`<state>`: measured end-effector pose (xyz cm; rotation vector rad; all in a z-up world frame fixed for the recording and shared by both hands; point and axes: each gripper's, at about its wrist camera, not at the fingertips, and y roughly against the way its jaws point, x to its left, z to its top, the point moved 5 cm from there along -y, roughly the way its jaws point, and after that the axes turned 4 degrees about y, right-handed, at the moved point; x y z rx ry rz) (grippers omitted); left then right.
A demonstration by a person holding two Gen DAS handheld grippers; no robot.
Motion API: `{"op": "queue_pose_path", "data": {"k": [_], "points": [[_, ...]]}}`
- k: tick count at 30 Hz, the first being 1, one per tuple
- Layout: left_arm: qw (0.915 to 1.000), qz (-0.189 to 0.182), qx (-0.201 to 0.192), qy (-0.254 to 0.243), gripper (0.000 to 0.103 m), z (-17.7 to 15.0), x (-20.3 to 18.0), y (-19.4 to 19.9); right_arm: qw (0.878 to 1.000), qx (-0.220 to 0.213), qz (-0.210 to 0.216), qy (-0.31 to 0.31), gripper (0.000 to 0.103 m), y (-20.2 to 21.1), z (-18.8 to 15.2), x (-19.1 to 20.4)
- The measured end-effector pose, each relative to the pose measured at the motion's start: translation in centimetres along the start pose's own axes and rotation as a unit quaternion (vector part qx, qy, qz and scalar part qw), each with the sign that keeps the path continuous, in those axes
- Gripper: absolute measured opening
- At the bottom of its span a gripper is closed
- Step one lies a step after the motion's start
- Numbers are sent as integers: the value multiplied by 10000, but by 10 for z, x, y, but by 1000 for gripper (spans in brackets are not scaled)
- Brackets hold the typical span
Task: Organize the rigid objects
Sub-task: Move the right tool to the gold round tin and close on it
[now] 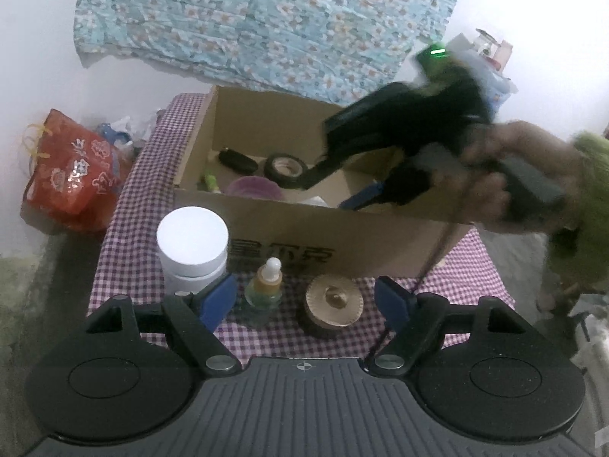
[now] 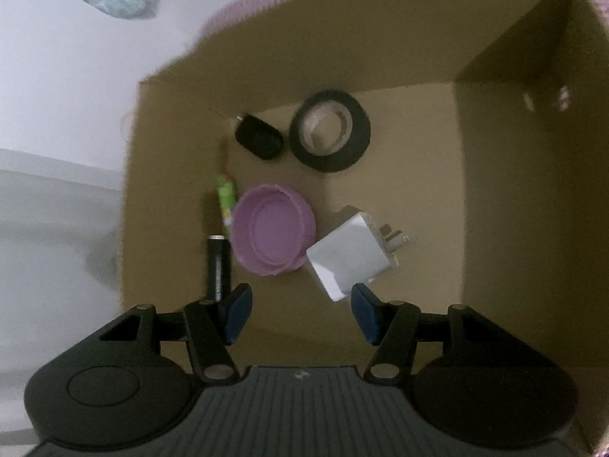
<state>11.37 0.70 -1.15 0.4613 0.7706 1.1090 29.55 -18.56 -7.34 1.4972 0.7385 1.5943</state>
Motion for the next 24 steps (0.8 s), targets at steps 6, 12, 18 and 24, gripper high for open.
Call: {"op": "queue_pose_path", "data": {"k": [6,12,18,24], "points": [[9999,94,-139,0,80,3,-2,9,9941,-913,94,571,60,68,-38,4],[9995,67,78,-297,82,-9,-17,1,9809,-1730,85,889,60,115,-98,-9],[9947,457,404,-828,80,-35,-36,-33,9791,-1871,216,773,60,95,-136,-28],[9902,677,563,-1086,73,-47,-43,-64,9818,-1743,225,722,57,45,-142,-36]]}}
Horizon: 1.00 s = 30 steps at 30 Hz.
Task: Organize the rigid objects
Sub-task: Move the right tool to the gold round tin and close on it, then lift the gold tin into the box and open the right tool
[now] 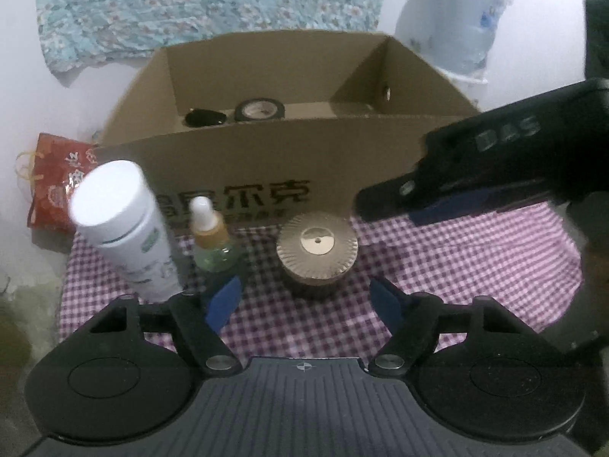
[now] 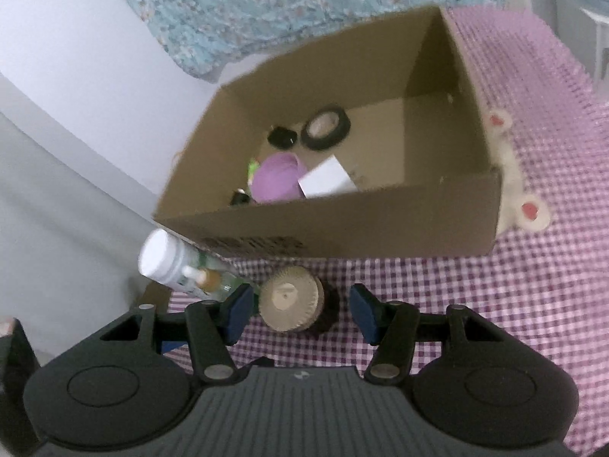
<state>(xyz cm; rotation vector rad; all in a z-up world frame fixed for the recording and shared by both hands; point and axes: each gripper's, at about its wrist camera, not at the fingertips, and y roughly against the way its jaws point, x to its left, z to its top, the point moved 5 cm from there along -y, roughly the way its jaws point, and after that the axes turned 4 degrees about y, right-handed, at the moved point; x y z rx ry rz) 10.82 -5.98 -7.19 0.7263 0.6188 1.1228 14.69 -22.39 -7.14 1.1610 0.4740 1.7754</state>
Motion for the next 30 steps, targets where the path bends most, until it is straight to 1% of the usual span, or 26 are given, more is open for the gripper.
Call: {"op": "queue_pose_path", "data": {"k": [4,6,7,13,15,19,20,21,24,28,30], "points": [[9999,81,111,-40,68,2,-4,-16,9998,136,84,-111,54,-26,-8,-7],[9997,162,203,-20,64,1,-3,-23,9996,176,150,-173,53,-35,-8,-11],[9996,173,243,-3,63,2,-3,-26,9995,185,180,-187,53,-38,-8,-12],[9989,199,421,33,58,5,-6,-40,9986,240,378,-270,52,-51,-8,-20],[9987,216,450,40,55,5,-8,-42,9981,256,462,-309,50,-54,-8,-21],[9985,315,437,-33,55,5,-13,-45,9964,258,656,-465,45,-59,-7,-24],[9985,306,448,-41,54,5,-15,-45,9962,255,688,-470,42,-59,-7,-25],[9985,292,466,-52,54,5,-16,-45,9958,270,737,-477,42,-58,-7,-24],[9985,180,511,-102,54,5,-23,-45,9960,280,699,-480,42,-55,-9,-26],[9981,-58,562,-256,54,1,-38,-40,9953,318,633,-657,42,-44,-14,-38],[9976,-120,604,-316,55,-1,-44,-39,9949,331,600,-747,42,-38,-18,-45]]}}
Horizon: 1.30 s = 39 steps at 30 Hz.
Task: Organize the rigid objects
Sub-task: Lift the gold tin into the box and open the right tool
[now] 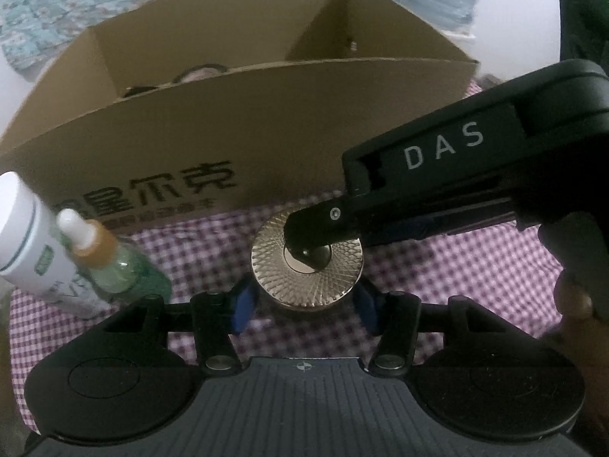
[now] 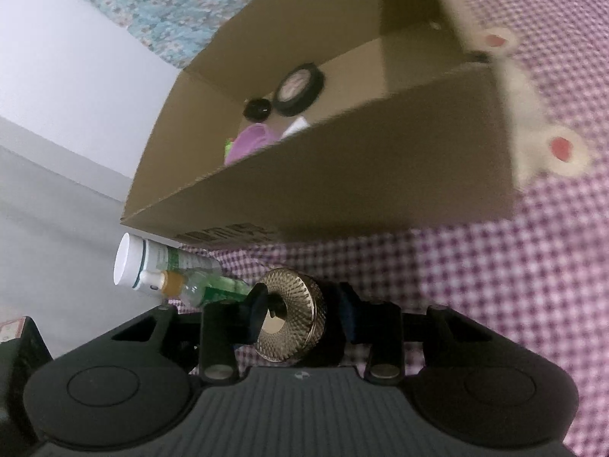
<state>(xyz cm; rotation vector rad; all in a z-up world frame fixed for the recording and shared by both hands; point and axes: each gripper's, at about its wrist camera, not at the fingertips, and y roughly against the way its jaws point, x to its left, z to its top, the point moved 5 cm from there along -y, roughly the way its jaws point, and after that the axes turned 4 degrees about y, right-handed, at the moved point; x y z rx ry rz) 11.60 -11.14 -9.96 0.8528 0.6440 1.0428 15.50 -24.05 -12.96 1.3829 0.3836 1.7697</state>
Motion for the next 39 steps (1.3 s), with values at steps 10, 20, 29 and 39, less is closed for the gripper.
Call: {"op": "queue_pose_path", "data": {"k": [10,20,29,39], "points": [[9997,152,130,-146,57,10,-11,-11,9997,1,107,-226,43,5,-4,-9],[9995,189,209,-126,57,22,-12,-29,9993,8,247,-293,47,0,-4,-12],[9996,194,174,-92,56,21,-11,-28,9986,4,359,-376,50,1,-7,-16],[9996,212,158,-104,56,18,-13,-18,9985,-23,367,-406,50,6,-11,-14]]}}
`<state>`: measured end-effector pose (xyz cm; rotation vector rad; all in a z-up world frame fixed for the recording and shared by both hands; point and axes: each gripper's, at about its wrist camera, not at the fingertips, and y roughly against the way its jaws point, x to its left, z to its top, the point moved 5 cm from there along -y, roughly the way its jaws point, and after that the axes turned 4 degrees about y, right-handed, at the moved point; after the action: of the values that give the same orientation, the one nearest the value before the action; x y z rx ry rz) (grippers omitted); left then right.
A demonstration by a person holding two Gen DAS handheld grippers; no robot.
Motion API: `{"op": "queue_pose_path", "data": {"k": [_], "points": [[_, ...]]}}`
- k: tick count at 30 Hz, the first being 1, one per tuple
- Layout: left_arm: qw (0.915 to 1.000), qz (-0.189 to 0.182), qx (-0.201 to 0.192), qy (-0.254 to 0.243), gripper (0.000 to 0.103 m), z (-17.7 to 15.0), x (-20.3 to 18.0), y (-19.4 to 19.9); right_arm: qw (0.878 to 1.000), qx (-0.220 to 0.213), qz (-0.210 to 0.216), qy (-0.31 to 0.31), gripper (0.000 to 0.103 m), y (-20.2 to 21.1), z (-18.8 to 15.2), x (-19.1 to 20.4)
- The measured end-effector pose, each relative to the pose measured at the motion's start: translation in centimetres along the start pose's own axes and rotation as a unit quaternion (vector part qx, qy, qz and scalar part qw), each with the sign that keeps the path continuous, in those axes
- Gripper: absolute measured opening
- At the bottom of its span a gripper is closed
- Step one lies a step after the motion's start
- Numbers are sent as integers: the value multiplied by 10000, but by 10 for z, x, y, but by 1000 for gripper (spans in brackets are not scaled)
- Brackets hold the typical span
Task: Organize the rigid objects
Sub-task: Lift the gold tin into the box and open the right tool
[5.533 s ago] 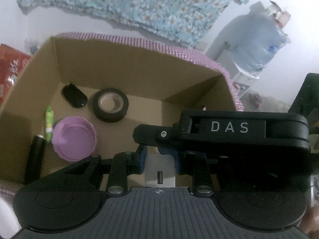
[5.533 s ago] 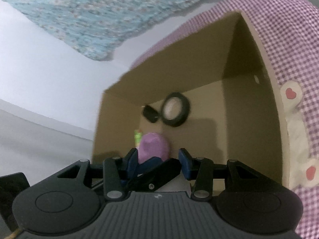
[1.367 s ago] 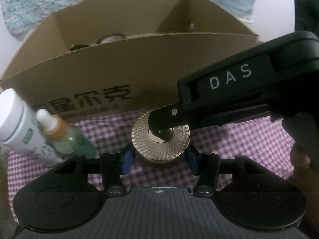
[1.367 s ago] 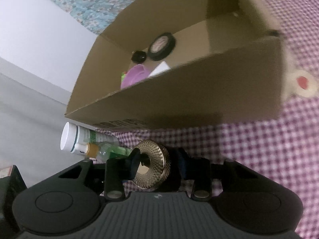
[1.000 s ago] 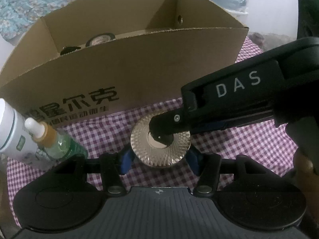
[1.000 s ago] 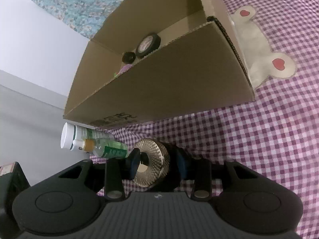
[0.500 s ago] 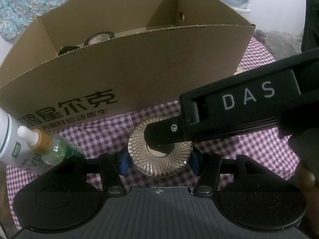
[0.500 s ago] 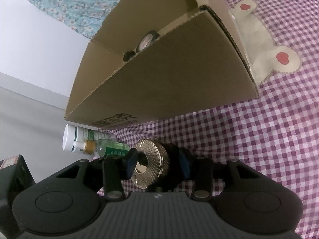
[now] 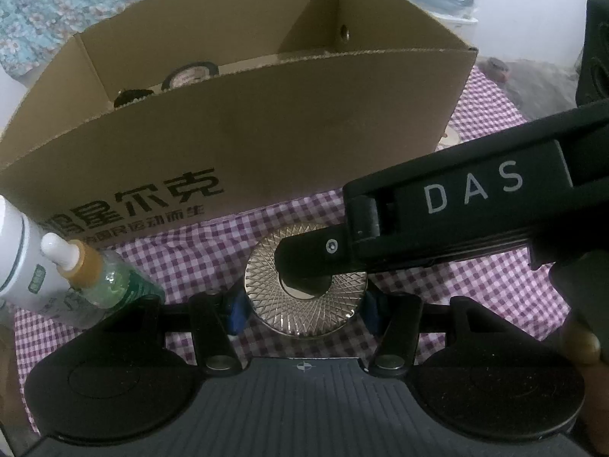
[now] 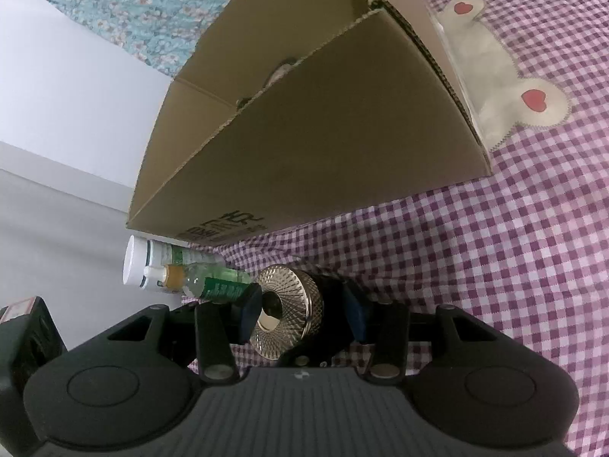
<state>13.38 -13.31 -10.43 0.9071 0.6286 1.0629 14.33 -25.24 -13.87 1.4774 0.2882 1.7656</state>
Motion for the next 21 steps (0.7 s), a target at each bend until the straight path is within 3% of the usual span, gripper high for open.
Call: {"op": "queue_pose_path", "data": {"k": [11,16,21], "points": [[9985,86,-532,-38,56,14,-7,62,9989,-334,-12,337,50,45,-3,39],[9940,125,-1082,46,56,46,-5,108,9947,-709,136,729,50,83,14,76],[9903,126,-1371,198,56,86,-1,117,9872,-1007,158,1225,50,108,50,106]]}}
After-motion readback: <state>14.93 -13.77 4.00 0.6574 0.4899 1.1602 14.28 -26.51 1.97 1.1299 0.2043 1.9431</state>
